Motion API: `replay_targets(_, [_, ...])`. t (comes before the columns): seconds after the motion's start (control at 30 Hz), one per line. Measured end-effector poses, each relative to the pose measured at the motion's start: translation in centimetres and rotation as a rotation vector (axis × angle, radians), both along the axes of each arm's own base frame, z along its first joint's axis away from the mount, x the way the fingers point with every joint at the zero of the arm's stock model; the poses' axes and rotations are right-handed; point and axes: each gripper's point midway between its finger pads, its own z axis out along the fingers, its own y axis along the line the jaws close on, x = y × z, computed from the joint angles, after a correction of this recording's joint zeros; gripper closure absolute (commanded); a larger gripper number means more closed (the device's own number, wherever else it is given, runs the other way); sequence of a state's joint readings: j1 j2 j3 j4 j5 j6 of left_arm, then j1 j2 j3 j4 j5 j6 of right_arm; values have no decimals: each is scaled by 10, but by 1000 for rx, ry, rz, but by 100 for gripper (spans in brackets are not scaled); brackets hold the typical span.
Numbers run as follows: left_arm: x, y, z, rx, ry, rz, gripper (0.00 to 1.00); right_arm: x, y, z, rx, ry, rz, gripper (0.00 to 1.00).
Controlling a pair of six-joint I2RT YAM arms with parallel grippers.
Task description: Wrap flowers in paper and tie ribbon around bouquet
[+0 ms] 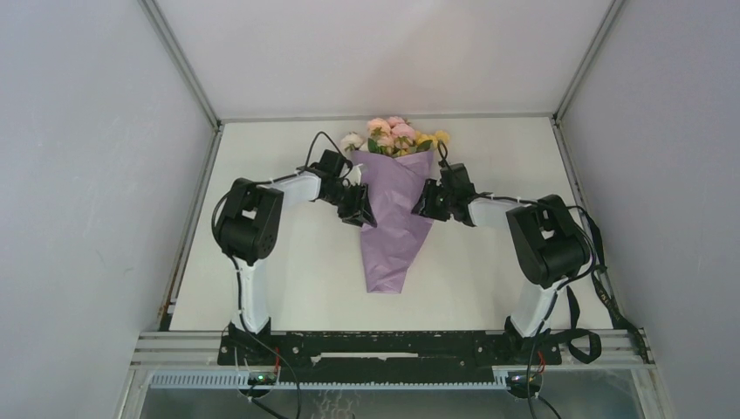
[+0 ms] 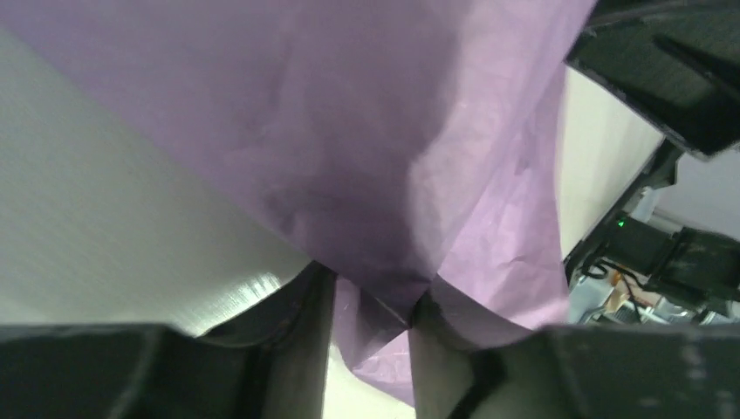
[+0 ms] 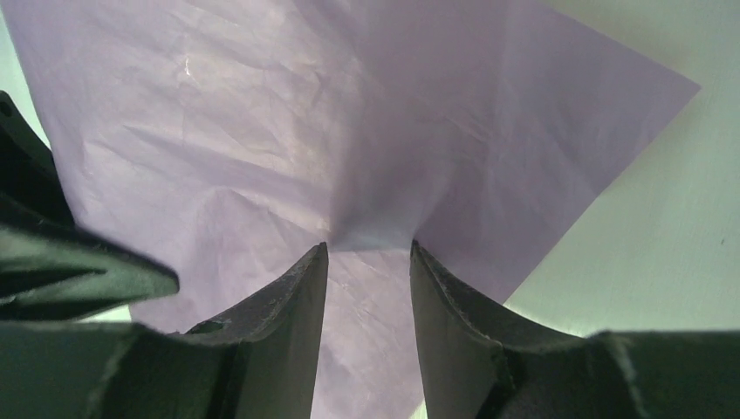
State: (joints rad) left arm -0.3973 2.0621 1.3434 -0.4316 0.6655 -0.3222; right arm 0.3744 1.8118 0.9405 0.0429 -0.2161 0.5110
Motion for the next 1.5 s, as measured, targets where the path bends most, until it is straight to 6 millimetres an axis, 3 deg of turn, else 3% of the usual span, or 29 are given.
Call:
replay_targets(0.1, [-2, 3, -5, 24, 3, 3, 86, -7, 1, -1, 3, 4, -3, 51])
replay_targets(0.2, [-6, 6, -10, 45, 5, -4, 96, -14, 7, -1, 13, 4, 6, 51])
replay_targets(0.43, [-27, 18, -13, 73, 5, -57, 100, -32, 25, -1, 34, 2, 31, 51])
replay_targets(0.5, [-41, 29, -13, 105, 4, -94, 96, -47, 36, -1, 34, 1, 56, 51])
replay_targets(0.53, [-47, 36, -14, 126, 3, -111, 90, -56, 42, -1, 36, 4, 71, 51])
replay_targets(0.67, [-69, 61, -13, 202, -9, -170, 49, -93, 65, -2, 58, 19, 132, 51])
replay_targets(0.77, [-77, 78, -5, 277, -69, -229, 43, -101, 76, -2, 86, 32, 148, 51])
replay_targets(0.87, [-84, 90, 3, 376, -157, -324, 46, -101, 80, -2, 114, 44, 143, 51])
replay_targets(1.0, [-99, 86, 32, 460, -335, -472, 55, -99, 75, -1, 118, 51, 127, 51])
replay_targets(1.07, [-114, 73, 57, 462, -467, -581, 56, -99, 67, -1, 111, 59, 112, 51])
replay_targets(1.17, [-145, 54, 73, 431, -602, -740, 57, -97, 56, -1, 105, 71, 88, 51])
replay_targets(1.3, [-176, 45, 42, 501, -630, -940, 57, -93, 49, -1, 108, 78, 73, 50])
replay_targets(1.4, [-179, 40, 19, 599, -650, -1039, 56, -91, 46, -1, 113, 83, 70, 50])
replay_targets(1.5, [-182, 23, 14, 602, -726, -1087, 56, -89, 43, -1, 115, 83, 66, 50])
